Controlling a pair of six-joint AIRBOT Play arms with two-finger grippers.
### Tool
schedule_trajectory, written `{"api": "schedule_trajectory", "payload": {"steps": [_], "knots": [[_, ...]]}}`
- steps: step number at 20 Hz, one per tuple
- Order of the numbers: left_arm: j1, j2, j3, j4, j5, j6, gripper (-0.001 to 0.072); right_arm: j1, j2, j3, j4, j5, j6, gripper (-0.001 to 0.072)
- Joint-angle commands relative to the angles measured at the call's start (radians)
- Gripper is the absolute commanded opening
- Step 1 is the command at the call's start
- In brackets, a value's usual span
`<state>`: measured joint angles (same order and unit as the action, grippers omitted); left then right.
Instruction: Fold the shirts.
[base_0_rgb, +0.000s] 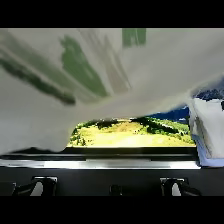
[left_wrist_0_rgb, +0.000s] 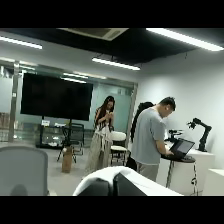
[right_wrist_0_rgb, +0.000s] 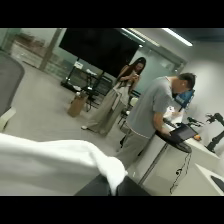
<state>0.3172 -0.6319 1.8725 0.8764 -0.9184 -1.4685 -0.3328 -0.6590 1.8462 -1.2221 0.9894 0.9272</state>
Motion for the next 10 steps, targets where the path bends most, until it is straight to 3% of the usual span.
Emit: {"api": "schedule_trajectory", "payload": {"steps": [1,4,7,8,10], "knots": [[0.006,-0.003,0.010,0.026,-0.006,-0.024,0.0031,-0.002,0.001,0.012,-0.093,0.068,0.039,0.0035],[0.006,-0.067,0.006,0.050,-0.156,-0.028,0.0030,-0.002,-0.066,0.012,-0.118,0.256,0.038,0.0035],[0.005,-0.180,-0.098,0.104,-0.391,-0.046,0.0030,-0.002,-0.256,-0.041,-0.135,0.668,0.044,0.0035],[0.005,-0.221,-0.171,0.104,-0.400,-0.014,0.0030,0.009,-0.330,-0.107,-0.132,0.707,0.050,0.0035],[-0.016,-0.324,-0.346,0.104,-0.397,0.034,0.0030,0.087,-0.475,-0.264,-0.163,0.645,0.045,0.0034]]}}
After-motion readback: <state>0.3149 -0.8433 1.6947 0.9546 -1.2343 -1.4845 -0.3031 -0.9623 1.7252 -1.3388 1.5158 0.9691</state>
